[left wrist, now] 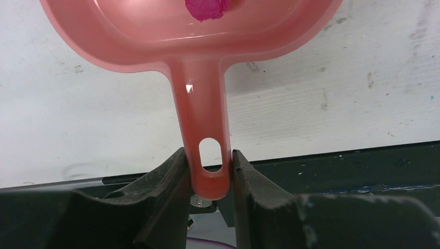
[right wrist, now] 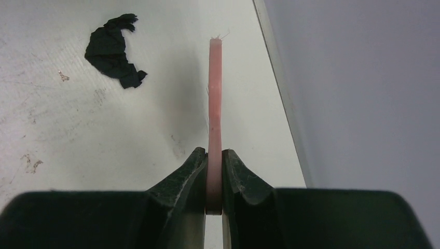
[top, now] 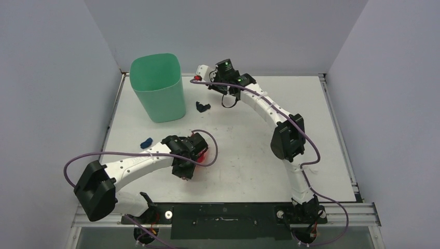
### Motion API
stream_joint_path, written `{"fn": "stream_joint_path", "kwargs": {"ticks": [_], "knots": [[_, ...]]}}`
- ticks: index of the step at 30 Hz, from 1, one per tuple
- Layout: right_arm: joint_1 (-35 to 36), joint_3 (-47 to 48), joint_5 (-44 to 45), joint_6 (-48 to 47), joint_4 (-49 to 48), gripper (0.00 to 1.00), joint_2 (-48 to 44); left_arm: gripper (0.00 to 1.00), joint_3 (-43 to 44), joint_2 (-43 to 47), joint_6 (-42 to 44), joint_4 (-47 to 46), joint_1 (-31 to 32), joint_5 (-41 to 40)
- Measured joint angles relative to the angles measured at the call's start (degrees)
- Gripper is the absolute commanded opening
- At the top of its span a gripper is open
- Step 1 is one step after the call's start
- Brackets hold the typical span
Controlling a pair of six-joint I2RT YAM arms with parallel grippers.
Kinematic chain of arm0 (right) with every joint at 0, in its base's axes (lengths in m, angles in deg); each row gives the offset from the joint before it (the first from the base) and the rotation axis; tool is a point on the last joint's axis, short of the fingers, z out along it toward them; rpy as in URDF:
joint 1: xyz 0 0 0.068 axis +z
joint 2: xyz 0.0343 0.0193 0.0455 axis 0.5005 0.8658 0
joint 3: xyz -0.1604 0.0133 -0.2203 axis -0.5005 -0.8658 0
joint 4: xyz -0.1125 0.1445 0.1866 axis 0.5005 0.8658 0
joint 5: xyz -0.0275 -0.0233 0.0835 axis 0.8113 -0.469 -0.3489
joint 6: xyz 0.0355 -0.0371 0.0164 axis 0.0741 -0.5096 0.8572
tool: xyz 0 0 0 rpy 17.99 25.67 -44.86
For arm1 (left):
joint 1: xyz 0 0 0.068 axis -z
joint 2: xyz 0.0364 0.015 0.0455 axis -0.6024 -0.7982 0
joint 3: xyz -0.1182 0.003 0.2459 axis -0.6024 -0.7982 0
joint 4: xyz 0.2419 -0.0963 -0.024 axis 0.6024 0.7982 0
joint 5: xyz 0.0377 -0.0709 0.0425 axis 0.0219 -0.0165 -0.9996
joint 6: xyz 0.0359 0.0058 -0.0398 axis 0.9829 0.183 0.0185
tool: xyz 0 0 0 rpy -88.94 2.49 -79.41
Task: Sweep away the paper scraps from the table
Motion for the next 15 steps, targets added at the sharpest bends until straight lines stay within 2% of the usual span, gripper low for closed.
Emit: {"fn": "stream_joint_path", "kwargs": {"ticks": [6,10,15], "knots": [[1.2,2.2,-2.4,-2.7,0.7,0.05,6.2,0.00,-0.9,0.5,0.1,-0.1,-2.7,1.8],[2.2,1.7,-5.5,-7.1,3.7,0.05,6.7,0.00,-1.1,-0.2,0.3,-0.4,-3.6,3.2],[5.7,-9.9,-7.7,-12.5,3.6,0.05,-0.2,0.00,-1.1,-3.2,0.5,-1.6,-3.7,4.4]]}}
